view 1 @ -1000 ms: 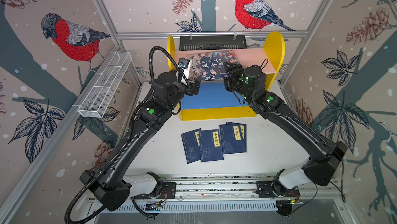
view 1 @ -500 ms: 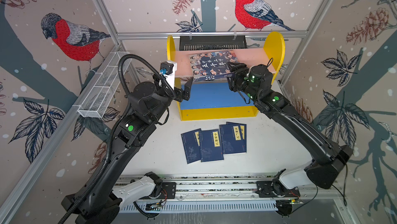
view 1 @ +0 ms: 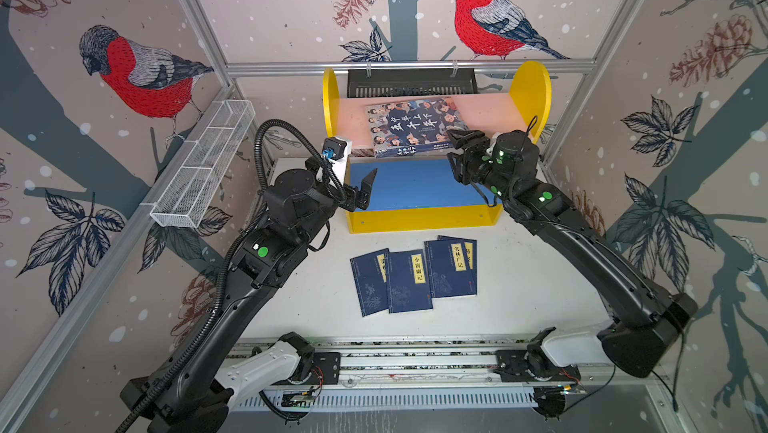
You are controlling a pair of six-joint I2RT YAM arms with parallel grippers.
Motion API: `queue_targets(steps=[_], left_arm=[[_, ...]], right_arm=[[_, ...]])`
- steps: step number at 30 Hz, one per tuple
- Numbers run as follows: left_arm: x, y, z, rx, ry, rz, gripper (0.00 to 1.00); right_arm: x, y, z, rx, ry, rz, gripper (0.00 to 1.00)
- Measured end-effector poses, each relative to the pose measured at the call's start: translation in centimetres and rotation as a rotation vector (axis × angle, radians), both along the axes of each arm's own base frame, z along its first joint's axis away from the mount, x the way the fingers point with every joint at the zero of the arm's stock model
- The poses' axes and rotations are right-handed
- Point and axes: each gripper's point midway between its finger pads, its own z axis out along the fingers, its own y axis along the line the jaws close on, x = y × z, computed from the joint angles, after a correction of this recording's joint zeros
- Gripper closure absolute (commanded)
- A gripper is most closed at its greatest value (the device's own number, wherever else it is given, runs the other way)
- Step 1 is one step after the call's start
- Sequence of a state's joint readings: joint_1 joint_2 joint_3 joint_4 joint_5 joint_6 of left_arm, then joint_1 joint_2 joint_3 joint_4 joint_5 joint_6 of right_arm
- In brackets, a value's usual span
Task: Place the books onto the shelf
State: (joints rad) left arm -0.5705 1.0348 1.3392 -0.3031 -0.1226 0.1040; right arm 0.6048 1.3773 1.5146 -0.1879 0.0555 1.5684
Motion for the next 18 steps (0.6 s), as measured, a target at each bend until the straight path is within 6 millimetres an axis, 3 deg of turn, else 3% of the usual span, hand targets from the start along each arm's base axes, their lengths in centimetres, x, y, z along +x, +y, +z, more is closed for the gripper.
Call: queue_targets(steps=[11,18], left_arm=[[2.4,-1.9,-1.5,0.020,0.019,-0.018,0.08],[3.5,-2.5,-1.1,0.021,0.008,-0.014,0.08]], right_arm=[[-1.3,-2.1,2.7,-0.088,-0.113,0.007,0.48],[-1.0,-4.2,2.0,-0.198,-0.133,-0.006,0.56]])
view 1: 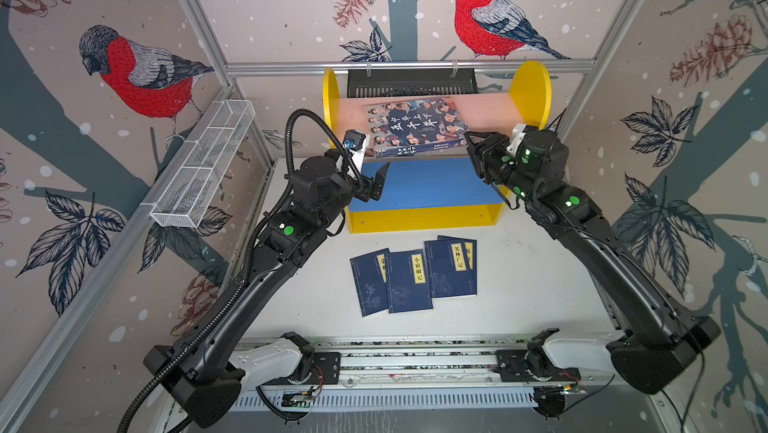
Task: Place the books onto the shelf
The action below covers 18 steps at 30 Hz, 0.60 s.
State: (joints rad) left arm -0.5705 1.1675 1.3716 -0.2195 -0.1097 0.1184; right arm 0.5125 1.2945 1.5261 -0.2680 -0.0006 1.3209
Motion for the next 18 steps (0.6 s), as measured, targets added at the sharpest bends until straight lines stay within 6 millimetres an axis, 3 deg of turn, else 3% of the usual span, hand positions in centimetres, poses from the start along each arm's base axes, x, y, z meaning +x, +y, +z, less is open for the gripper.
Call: queue_targets(steps=[6,11,15,18], left_arm=[[0.9,-0.5,-0.1,0.016,0.002,0.004,0.08],[1.9,-0.7,-1.1,0.047,0.015,0.020,0.08],[2.4,-0.8,-1.3,0.059,0.018,0.033,0.08],[2.7,-0.5,-1.1,0.057,0.013,0.050,0.08]], right_arm=[[0.5,-2.7,1.4,-0.089,-0.072,-0.035,0.55],[1.8,-4.2,0.6,-0.129,-0.076,-0.036,0.54],[3.1,-3.8,-0.1,-0.145,-0.067,0.008,0.54],[3.6,-2.8,0.6,-0.148,-0.091,0.058,0.54]])
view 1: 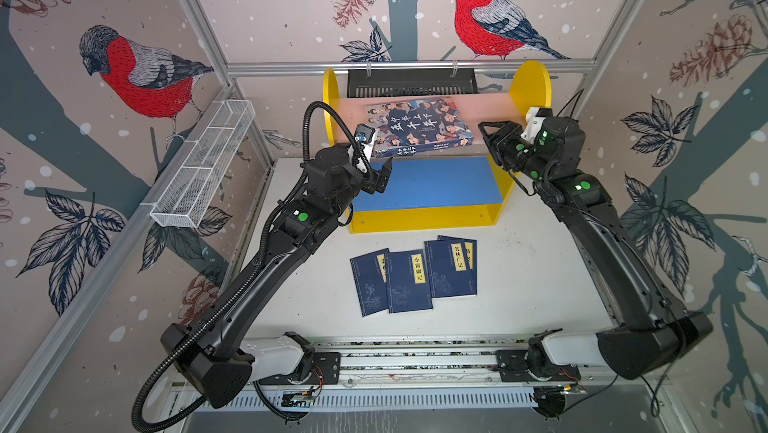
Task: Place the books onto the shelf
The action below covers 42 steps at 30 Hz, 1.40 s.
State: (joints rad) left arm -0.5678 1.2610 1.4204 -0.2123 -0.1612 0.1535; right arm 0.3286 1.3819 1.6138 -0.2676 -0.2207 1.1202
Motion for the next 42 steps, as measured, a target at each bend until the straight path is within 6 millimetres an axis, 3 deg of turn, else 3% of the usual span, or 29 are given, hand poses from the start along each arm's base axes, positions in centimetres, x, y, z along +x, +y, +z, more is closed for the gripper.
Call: queue_targets(steps=[5,12,16,24,42], left_arm=[[0.4,0.2,0.3,-0.003,-0.005,0.010,0.07],[0.7,0.9,0.3,-0.003,-0.004,0.028,0.07],[0.6,1.1,0.5,-0.006,-0.009,0.030,0.06],[0.2,1.8,1.4,-0.017,-0.028,0.039,0.04],[1.4,4.4,0.1,-0.011,-0.021,0.101,0.04]], right_arm=[[0.9,1.2,1.1,-0.015,-0.034,0.058,0.52],[2.2,1.6,0.2,-0.037,-0.004,0.083,0.52],[3.0,1.8,0.7,-0.043,-0.001,0.090,0.52],[4.6,3.6,0.6,-0.043,0.023,0.144,0.51],[5.5,7.2,0.1,-0.065,0.040,0.213,0.51]])
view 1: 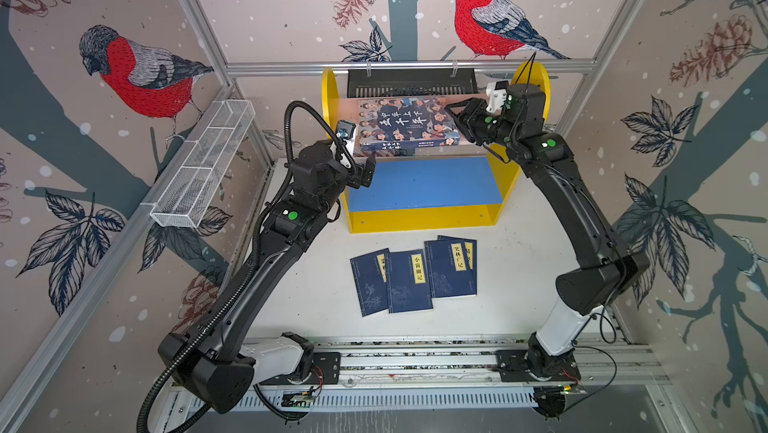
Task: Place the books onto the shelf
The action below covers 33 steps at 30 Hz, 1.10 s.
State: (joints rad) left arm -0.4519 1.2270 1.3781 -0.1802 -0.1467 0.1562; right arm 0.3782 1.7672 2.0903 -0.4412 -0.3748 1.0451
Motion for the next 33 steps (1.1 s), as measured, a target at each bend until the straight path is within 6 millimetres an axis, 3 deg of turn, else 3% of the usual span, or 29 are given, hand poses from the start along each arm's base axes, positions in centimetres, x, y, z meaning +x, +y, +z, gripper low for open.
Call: queue_targets(steps=[4,9,13,17,21,23,28,33], left_arm=[[-0.8,0.3,1.2,-0.014,-0.023,-0.011,0.04],[-2.2,1.0,4.4,-0.038,-0.071,-0.009,0.03],[-3.1,2.6,7.5,-0.062,-0.126,0.035,0.03],[-3.6,4.4,8.8,-0.068,-0.153,0.101,0.03],[-3.6,6.1,8.2,-0.056,-0.147,0.159,0.03],[-3.7,6.8,6.8,-0.042,-0.132,0.191,0.03],[-3.3,7.4,1.1,0.033,-0.043,0.217,0.03],[-3.6,7.9,0.0,0.032,-0.048,0.237,0.03]], right_arm=[[0.4,0.6,0.1,0.002,-0.005,0.008,0.51],[0.7,1.7,0.2,0.004,-0.010,0.026,0.51],[0.6,2.6,0.2,0.006,-0.013,0.042,0.50],[0.3,3.2,0.1,0.009,-0.012,0.052,0.50],[0.1,3.5,0.3,0.026,-0.013,0.053,0.50],[-0.1,3.7,0.3,0.031,-0.013,0.053,0.50],[-0.9,4.5,0.4,0.040,-0.024,0.067,0.50],[-1.6,5.1,0.2,0.039,-0.021,0.067,0.49]])
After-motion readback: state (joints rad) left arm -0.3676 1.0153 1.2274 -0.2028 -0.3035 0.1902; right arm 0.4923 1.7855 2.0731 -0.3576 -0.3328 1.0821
